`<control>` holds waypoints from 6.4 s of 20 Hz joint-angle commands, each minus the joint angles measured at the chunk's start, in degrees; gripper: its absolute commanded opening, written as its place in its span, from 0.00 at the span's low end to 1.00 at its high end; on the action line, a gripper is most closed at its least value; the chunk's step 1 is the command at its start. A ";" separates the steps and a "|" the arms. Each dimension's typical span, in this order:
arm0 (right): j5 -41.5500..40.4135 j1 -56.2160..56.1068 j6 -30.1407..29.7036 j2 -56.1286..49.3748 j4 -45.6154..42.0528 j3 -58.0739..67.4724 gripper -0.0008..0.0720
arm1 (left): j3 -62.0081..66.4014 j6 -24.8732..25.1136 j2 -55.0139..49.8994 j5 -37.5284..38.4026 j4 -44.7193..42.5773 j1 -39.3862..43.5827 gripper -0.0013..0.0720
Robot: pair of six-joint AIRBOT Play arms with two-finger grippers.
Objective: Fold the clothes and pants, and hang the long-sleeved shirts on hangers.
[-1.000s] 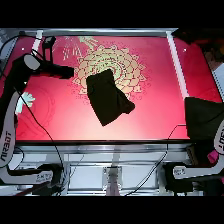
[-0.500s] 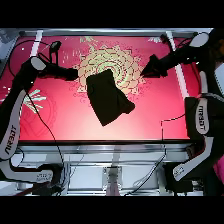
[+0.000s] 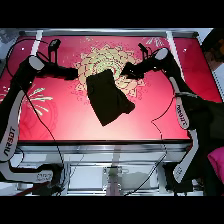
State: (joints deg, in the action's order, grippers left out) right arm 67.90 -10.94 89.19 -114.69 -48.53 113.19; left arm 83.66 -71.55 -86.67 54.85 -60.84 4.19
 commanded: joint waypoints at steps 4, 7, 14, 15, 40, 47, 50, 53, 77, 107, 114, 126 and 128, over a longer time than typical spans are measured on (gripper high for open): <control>-10.34 -6.01 0.76 -5.55 -0.44 0.04 0.70 | 0.02 0.04 0.24 1.79 0.04 0.04 0.03; -10.25 -6.93 0.76 -7.04 0.02 0.04 0.70 | 0.02 0.04 0.74 1.79 0.04 0.04 0.03; -9.86 -8.20 -0.09 -7.19 0.74 0.42 0.05 | 0.02 0.07 0.81 1.75 0.04 0.04 0.04; -9.20 -8.11 -0.09 -7.13 0.72 1.18 0.04 | 0.02 0.07 0.81 1.68 0.02 0.02 0.03; 6.51 19.52 -1.31 26.86 -2.14 5.27 0.04 | 0.02 0.02 11.28 -13.29 0.04 1.31 0.03; 9.60 27.28 -1.22 35.10 -2.71 5.27 0.04 | 0.02 0.00 12.26 -14.14 0.02 1.31 0.03; 13.55 27.78 -1.49 36.59 -2.51 5.27 0.04 | 0.04 0.00 13.42 -15.65 0.02 1.31 0.03; 18.88 25.62 -1.40 35.17 0.04 4.83 0.04 | 0.04 -0.02 13.94 -16.85 -0.02 1.20 0.03; 5.07 -19.32 0.28 5.57 -11.82 6.08 0.41 | 0.02 -7.26 13.51 -10.82 -16.70 -7.61 0.04; -0.15 -15.08 5.01 18.99 -10.54 -34.16 0.54 | 0.00 6.45 -3.91 5.68 5.20 -9.16 0.03; 0.07 -15.91 5.75 19.21 -10.93 -34.16 0.04 | -0.22 6.14 -4.44 2.49 5.27 -9.38 0.03; 8.55 -10.29 -1.40 30.47 -8.20 -36.87 0.04 | -23.87 15.19 -5.68 6.27 40.94 -13.18 0.87; 8.74 -10.29 -1.44 30.47 -8.20 -36.89 0.04 | -23.87 12.09 -6.54 6.43 41.53 -11.30 0.85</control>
State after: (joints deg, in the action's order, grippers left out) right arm 76.01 -21.39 89.21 -84.60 -58.92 76.40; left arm 61.06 -56.97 -92.27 60.62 -22.96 -9.04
